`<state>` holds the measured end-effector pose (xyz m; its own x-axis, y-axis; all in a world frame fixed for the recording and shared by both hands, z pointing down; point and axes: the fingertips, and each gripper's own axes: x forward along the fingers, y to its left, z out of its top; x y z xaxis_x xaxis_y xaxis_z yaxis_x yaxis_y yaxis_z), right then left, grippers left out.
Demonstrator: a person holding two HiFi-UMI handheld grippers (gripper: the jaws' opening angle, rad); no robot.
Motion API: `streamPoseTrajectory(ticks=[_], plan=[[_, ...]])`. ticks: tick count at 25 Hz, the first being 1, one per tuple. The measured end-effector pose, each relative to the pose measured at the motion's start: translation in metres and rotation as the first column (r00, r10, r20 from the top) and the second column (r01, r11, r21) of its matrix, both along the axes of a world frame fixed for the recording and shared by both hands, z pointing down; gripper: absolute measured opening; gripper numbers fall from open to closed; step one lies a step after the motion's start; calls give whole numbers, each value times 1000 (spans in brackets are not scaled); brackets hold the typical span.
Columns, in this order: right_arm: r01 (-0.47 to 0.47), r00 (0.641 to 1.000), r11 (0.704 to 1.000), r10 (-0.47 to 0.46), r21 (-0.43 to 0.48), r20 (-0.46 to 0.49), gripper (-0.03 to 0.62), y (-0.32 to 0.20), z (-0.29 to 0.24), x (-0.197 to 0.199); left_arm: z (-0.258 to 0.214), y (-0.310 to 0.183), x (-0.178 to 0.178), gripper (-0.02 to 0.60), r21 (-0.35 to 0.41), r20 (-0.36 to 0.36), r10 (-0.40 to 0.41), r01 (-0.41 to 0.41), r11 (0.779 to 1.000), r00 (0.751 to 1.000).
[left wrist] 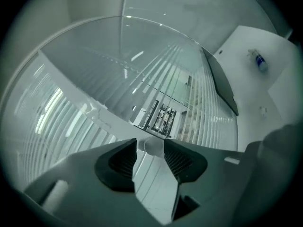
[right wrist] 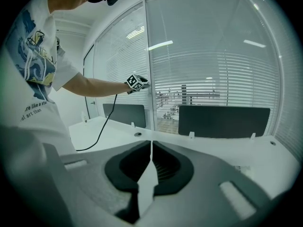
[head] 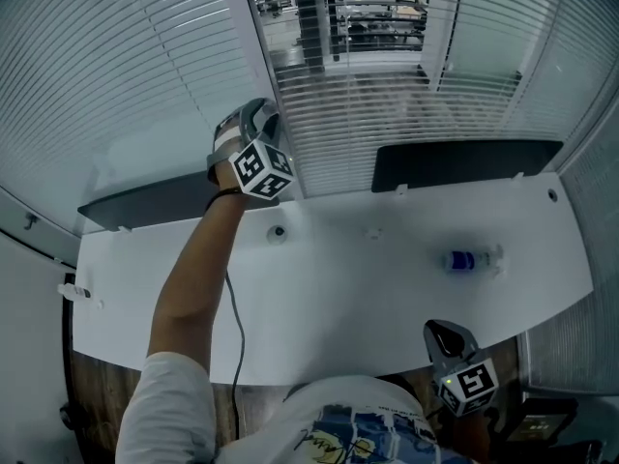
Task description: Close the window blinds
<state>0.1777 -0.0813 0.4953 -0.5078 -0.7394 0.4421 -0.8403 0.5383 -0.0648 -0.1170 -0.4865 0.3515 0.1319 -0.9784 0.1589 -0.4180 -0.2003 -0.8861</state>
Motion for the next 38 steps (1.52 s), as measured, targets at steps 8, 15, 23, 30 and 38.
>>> streamPoseTrajectory(ticks=[8,15,23,30,38], plan=[[-8,1000,1000,8,1,-3,12,-1,-1,0,9,-6,6,170,0,307,62,-65,998,950],[-17,1000,1000,17,-4,-6,12,-3,-2,0,12,-12,7,129,12,395,65,-76,997,917],[-19,1000,1000,19,-2,-9,12,-4,-2,-1,5,-12,5,127,36,129,6,-11,999,992],[-12,1000,1000,12,5,-4,12,-5,-4,-3,-1,-11,1,129,2,-158,-53,54,999,986],[-12,1000,1000,12,-2,3,12,-5,2,1,-5,-10,-8,127,-61,-563,-145,134,989,813]])
